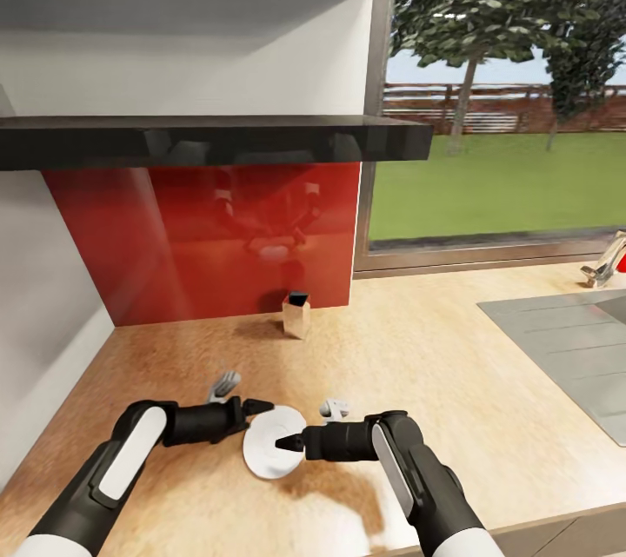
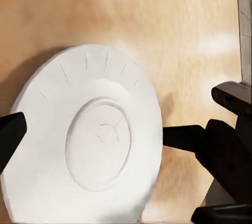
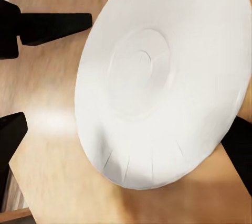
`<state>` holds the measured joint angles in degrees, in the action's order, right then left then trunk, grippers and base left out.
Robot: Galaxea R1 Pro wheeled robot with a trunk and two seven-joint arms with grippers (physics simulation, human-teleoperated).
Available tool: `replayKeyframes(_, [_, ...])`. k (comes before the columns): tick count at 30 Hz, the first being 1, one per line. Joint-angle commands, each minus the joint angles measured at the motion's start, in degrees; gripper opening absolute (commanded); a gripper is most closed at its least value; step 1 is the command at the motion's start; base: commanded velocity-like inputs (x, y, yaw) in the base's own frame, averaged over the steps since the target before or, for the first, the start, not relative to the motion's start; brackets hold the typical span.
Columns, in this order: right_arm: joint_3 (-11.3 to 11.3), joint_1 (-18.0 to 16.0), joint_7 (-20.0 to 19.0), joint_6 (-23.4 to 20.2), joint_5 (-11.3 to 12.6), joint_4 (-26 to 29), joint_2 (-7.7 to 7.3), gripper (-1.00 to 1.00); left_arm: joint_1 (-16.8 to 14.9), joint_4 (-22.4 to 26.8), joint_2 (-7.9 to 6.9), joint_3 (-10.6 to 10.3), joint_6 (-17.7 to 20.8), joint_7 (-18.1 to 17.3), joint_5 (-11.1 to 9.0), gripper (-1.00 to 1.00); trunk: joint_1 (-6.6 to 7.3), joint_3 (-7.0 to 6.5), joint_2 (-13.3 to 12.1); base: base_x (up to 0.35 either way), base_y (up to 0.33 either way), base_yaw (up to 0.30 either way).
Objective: Set up a coffee station on the kitchen countertop: keep the coffee maker on the countertop, move the bottle of coffee from the kitchen shelf to the counter next to the coffee maker, place a paper coffee filter on top of the coffee maker, put the saucer next to the coffee maker with the coffee cup on the saucer, and place the electric kettle next to the coffee maker.
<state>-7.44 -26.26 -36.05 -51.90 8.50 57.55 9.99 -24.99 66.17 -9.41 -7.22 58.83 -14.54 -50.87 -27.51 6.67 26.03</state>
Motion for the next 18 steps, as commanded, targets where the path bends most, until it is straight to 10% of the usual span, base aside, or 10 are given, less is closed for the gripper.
replayKeyframes(1, [0.0,0.0,0.5,-0.5,-0.6,0.0,0.00,1.00,-0.1,0.0,-0.09,-0.3,0.1,-0.6,0.2,1.00,-0.03,0.13,0.1,0.000,0.000,0.000])
replayKeyframes(18, [-0.1,0.0,0.5,-0.6,5.5,-0.2,0.00,1.00,-0.1,0.0,-0.02,-0.8,0.1,-0.6,-0.4,1.00,-0.03,0.13,0.1,0.000,0.000,0.000])
